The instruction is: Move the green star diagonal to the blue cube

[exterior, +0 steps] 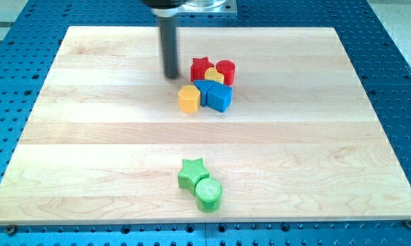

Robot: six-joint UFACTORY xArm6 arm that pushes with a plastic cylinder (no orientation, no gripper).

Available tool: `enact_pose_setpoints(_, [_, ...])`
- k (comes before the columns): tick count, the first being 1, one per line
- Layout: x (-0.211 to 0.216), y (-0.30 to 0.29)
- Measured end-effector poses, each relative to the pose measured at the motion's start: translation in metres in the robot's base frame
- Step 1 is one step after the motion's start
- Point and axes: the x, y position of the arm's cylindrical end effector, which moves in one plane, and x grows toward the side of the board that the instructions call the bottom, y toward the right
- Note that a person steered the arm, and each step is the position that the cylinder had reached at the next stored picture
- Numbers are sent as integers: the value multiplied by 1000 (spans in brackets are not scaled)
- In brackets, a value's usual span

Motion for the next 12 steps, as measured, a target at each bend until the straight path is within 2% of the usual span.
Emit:
enact_pose_setpoints(1, [0,-72])
enact_pose_setpoints(2, [0,-101])
enact_pose_setpoints(4, [0,-121])
enact_pose_setpoints(8, [7,-123])
enact_pose_setpoints(9, [67,-140])
enact_pose_setpoints(10, [128,-109])
enact_pose_setpoints(11, [172,-46])
enact_pose_setpoints(12, [180,-14])
